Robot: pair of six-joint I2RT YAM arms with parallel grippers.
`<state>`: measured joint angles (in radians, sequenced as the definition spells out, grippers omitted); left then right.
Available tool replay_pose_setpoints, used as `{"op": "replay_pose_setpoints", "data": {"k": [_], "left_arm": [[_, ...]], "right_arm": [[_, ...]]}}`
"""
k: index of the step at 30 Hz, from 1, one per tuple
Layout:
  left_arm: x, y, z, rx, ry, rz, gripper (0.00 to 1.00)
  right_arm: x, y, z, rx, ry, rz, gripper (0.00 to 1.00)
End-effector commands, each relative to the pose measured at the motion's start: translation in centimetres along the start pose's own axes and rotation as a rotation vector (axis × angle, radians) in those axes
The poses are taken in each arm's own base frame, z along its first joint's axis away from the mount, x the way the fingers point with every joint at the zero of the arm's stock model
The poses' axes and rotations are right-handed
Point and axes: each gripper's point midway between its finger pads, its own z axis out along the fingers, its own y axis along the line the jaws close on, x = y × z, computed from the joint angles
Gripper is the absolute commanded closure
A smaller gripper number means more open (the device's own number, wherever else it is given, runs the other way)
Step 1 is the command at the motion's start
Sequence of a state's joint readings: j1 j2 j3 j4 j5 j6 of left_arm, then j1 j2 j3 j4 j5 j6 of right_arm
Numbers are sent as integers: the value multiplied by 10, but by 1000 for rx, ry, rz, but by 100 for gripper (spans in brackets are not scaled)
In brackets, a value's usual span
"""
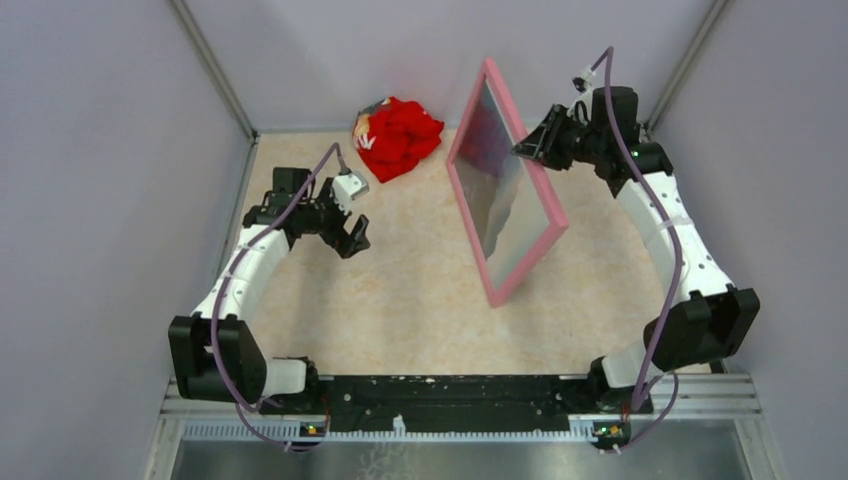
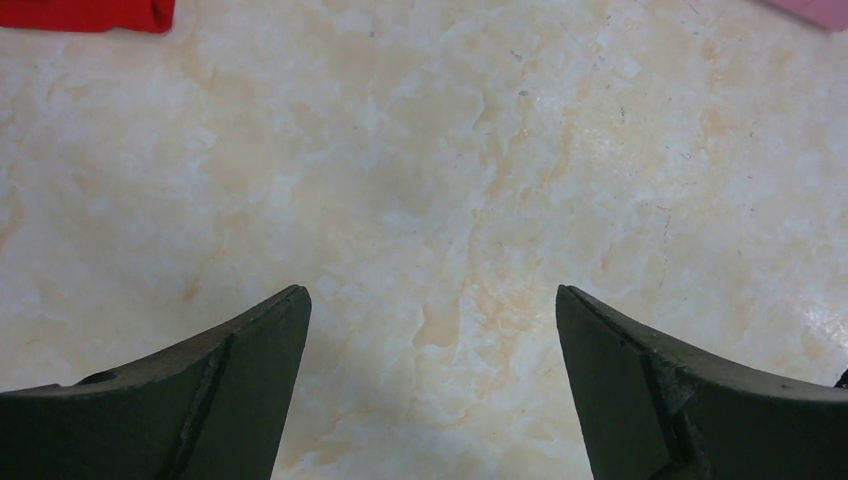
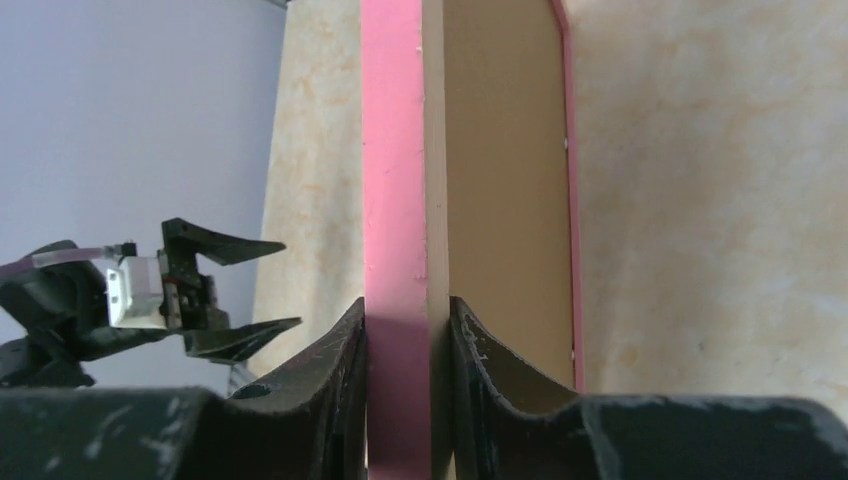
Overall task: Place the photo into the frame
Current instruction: Turn over the photo frame at the center of the board.
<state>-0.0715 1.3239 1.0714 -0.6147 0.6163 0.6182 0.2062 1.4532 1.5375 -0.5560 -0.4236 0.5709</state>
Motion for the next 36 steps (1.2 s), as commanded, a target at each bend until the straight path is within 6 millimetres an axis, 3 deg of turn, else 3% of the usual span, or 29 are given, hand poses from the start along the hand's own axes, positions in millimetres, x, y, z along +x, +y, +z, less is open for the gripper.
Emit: {"op": "replay_pose_setpoints", "data": {"k": [1, 5, 9, 14, 18, 23, 32, 36], "left_arm": [[-12, -3, -6, -9, -68, 10, 1], [-6, -5, -6, -3, -67, -13, 1], [1, -4, -5, 0, -50, -47, 1], [15, 6, 0, -20, -11, -110, 1], [28, 14, 5, -48, 14, -141, 1], [42, 26, -3, -85, 5, -176, 1], [55, 30, -4, -97, 30, -160, 1], [59, 28, -2, -84, 39, -155, 1]], "right_arm": [[-12, 26, -9, -42, 31, 109, 100], [-11, 28, -9, -47, 42, 127, 100], [10, 19, -12, -45, 70, 143, 100], [54, -6, -19, -45, 112, 182, 100], [102, -33, -19, -25, 182, 194, 100], [146, -61, -15, -20, 227, 184, 100], [183, -96, 2, 5, 296, 165, 100], [204, -121, 5, 69, 312, 155, 100]]}}
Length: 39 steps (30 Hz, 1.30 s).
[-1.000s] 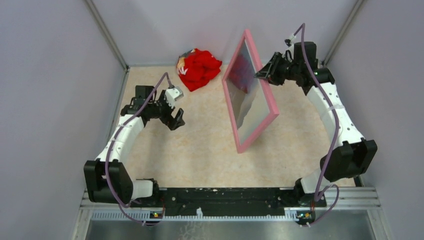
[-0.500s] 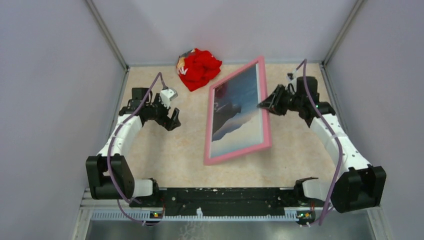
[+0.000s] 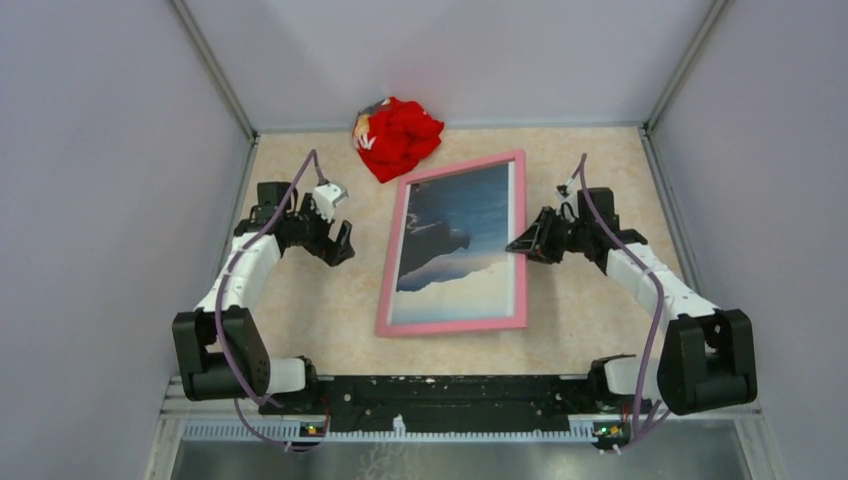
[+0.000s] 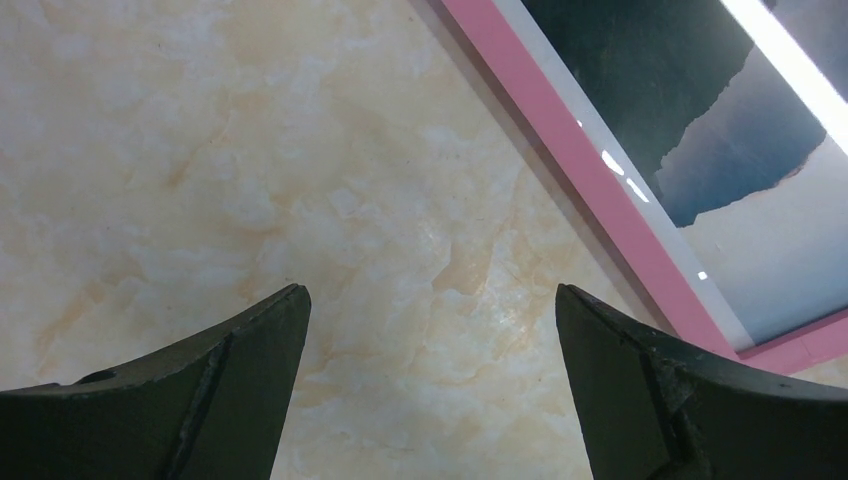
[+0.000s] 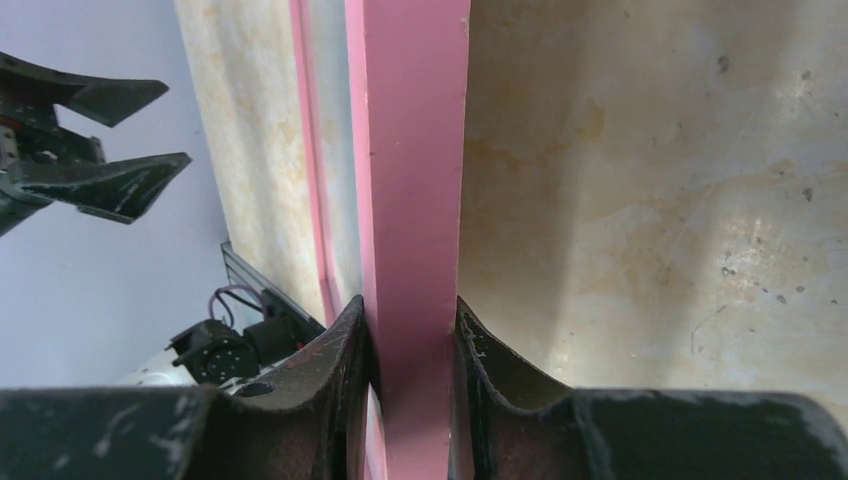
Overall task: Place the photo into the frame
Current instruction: Turn over the photo frame at the center of the board.
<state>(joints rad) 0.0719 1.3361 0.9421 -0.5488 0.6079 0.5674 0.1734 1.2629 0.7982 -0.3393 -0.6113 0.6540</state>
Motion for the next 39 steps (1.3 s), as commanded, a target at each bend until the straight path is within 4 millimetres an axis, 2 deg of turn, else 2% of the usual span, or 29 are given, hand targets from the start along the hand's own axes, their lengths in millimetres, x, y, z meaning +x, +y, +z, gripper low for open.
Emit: {"op": "replay_pose_setpoints", "data": {"k": [1, 5, 8, 11, 15, 24, 30, 31, 32, 33, 37, 39], "left_arm": [[1, 4, 2, 3, -11, 29, 1], [2, 2, 4, 20, -7, 43, 1], [4, 2, 5, 31, 0, 51, 1], [5, 2, 5, 32, 7, 51, 1], [10, 3, 7, 18, 17, 44, 1], [13, 4, 7, 5, 15, 40, 1], [13, 1, 1, -6, 9, 39, 1], [12, 2, 1, -13, 7, 34, 1], [13, 4, 1, -22, 8, 27, 1], [12, 5, 1, -28, 5, 23, 1], [13, 11, 4, -42, 4, 1, 1], [12, 14, 6, -49, 0, -13, 1]], "right_arm": [[7, -34, 14, 61, -24, -104, 100], [15, -64, 20, 139, -68, -94, 100], [15, -76, 23, 177, -74, -95, 100], [15, -85, 26, 203, -77, -98, 98], [14, -97, 28, 253, -80, -102, 85], [12, -116, 29, 343, -71, -117, 79], [-3, -118, 25, 405, -78, -140, 53], [-7, -116, 23, 413, -87, -150, 45], [-11, -114, 22, 417, -96, -158, 14], [-15, -112, 19, 422, -106, -166, 3], [-33, -104, 8, 459, -155, -194, 1], [-48, -98, -2, 485, -218, -217, 1]]}}
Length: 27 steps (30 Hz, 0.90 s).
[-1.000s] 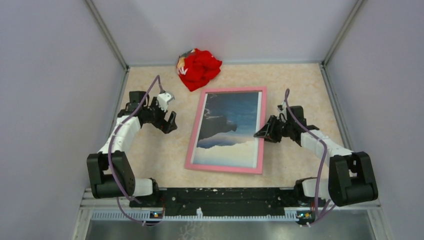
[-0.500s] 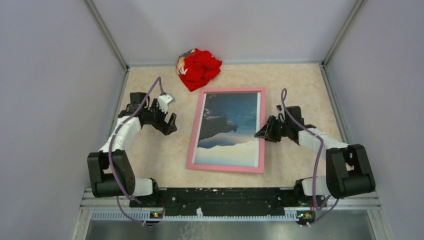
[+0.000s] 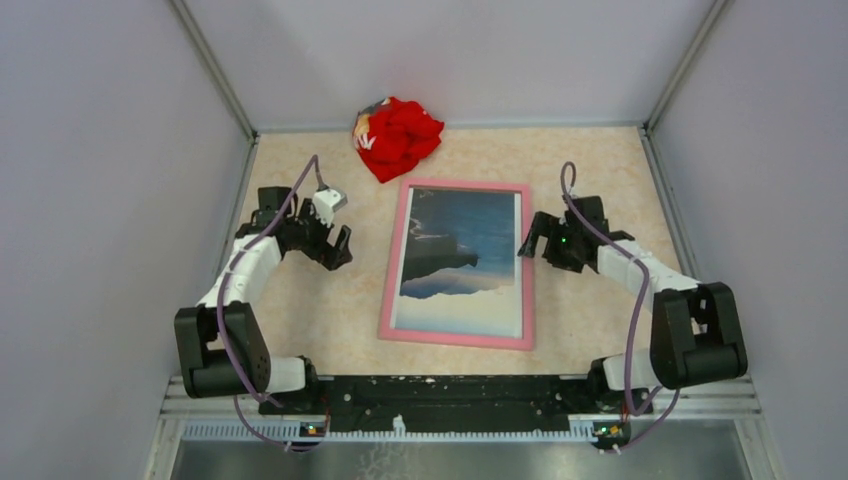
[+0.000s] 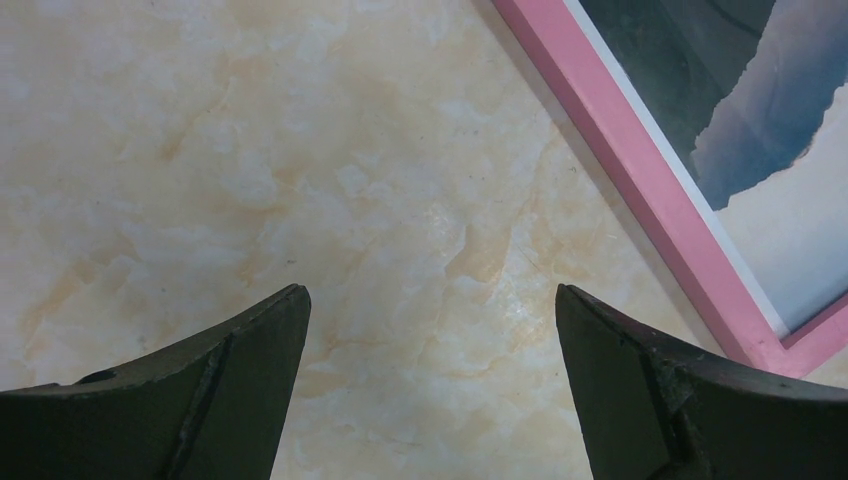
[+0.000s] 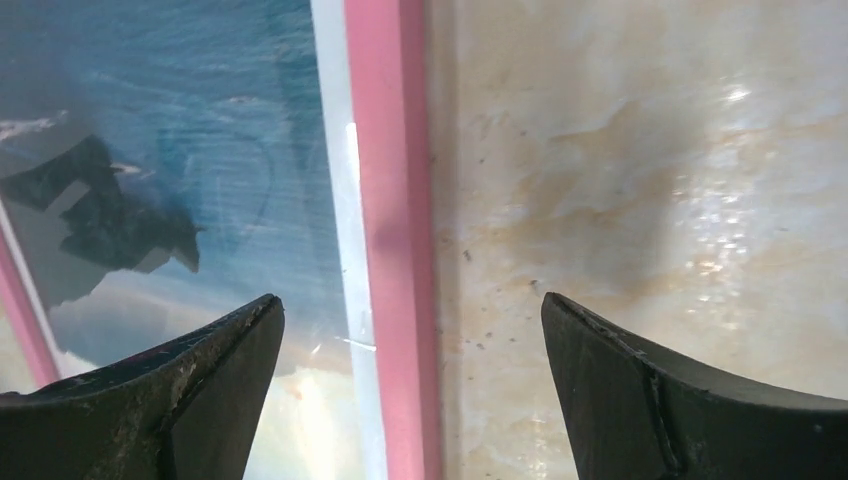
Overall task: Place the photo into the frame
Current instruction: Turn over the photo frame at the center of the board, then reset both arms
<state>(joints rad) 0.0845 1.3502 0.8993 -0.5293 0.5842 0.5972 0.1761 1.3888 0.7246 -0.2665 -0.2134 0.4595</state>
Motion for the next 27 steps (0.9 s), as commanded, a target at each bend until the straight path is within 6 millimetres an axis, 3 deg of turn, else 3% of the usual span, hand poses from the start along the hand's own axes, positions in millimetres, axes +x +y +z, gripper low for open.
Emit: {"op": "replay_pose_setpoints", "data": {"k": [1, 5, 9, 12, 15, 22, 27], "left_arm": [[-8, 13, 1, -48, -43, -21, 1], [-20, 32, 0, -131, -124, -93, 1], [-22, 52, 7, -252, -202, -212, 1], [-18, 60, 17, -282, -253, -236, 1], [-22, 68, 21, -331, -336, -213, 1], [-18, 72, 28, -383, -480, -189, 1], [-18, 67, 23, -421, -585, -106, 1]], "right_arm": [[-45, -6, -26, 109, -165, -62, 1], [-93, -13, -63, 197, -444, -90, 1], [-120, -29, -91, 279, -699, -166, 1], [-123, -59, -103, 404, -854, -134, 1], [-113, -76, -102, 439, -938, -155, 1], [-97, -100, -93, 482, -1046, -155, 1], [-102, -106, -92, 514, -1086, -130, 1]]}}
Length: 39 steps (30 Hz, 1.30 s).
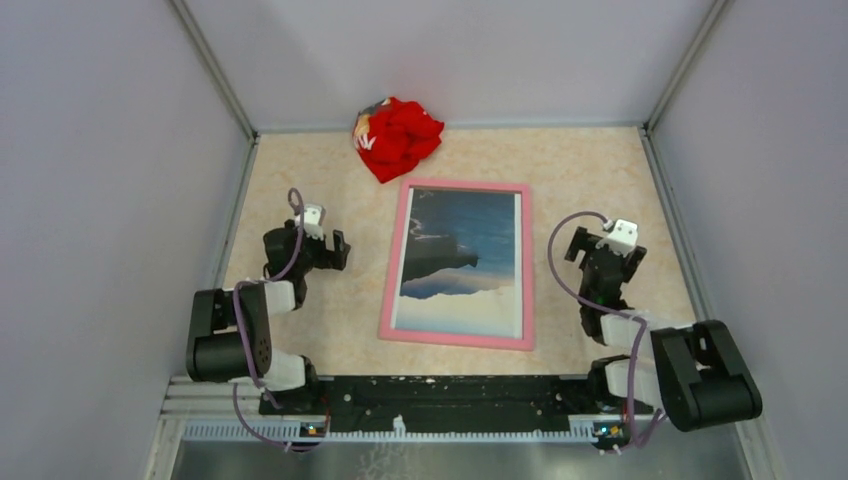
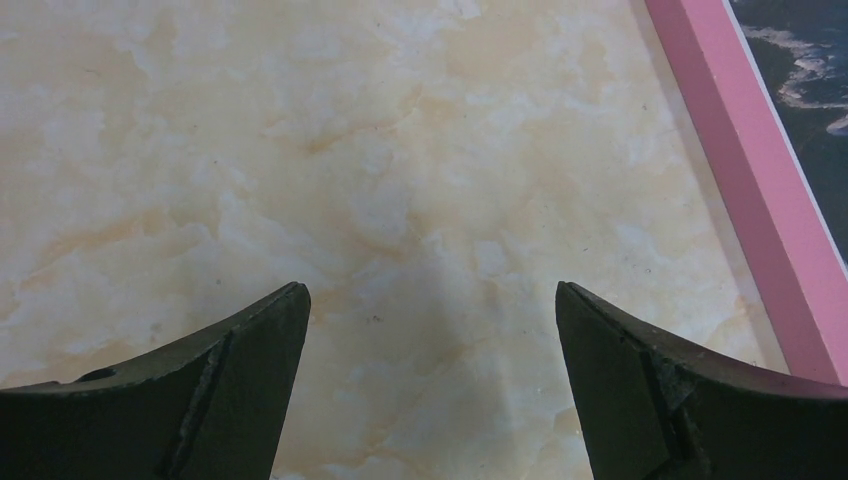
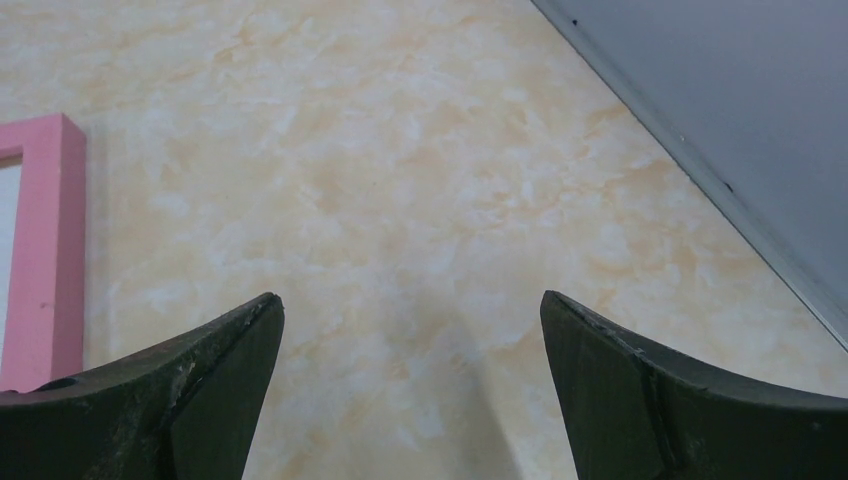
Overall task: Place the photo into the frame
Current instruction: Reset both arms
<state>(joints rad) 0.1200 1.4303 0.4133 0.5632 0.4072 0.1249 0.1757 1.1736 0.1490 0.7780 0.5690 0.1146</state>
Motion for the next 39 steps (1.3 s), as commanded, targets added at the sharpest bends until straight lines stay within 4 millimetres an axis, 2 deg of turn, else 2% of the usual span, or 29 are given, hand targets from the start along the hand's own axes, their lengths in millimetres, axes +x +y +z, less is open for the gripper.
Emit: {"op": "replay_pose_setpoints", "data": {"k": [1, 4, 8, 12, 14, 15, 17, 19, 20, 22, 39], "left_arm": [[-44, 3, -1, -11, -229, 83, 1], [-47, -2, -7, -8, -277, 50, 1], [-47, -16, -12, 41, -370, 114, 1], [-38, -24, -5, 70, -354, 150, 1], [-36, -23, 2, 65, -323, 146, 1], [-36, -23, 3, 59, -322, 151, 1], [-36, -24, 3, 57, -320, 153, 1], [-37, -24, 3, 57, -322, 153, 1], [-36, -25, 3, 58, -322, 153, 1], [-37, -24, 3, 56, -324, 153, 1], [-35, -22, 6, 45, -309, 153, 1]], "right_arm": [[-47, -2, 9, 50, -188, 87, 1], [-45, -3, 13, 66, -198, 80, 1], [-46, -6, 13, 76, -237, 83, 1], [-45, 12, 7, -53, -261, 38, 1], [-42, 26, -5, -180, -321, -21, 1], [-46, 25, -9, -164, -356, -30, 1], [-39, 24, -4, -152, -311, -25, 1], [-41, 24, 16, -106, -264, -7, 1], [-33, 22, 26, -92, -202, 5, 1], [-27, 18, 34, -126, -153, 55, 1], [-30, 15, 32, -129, -172, 61, 1]]}}
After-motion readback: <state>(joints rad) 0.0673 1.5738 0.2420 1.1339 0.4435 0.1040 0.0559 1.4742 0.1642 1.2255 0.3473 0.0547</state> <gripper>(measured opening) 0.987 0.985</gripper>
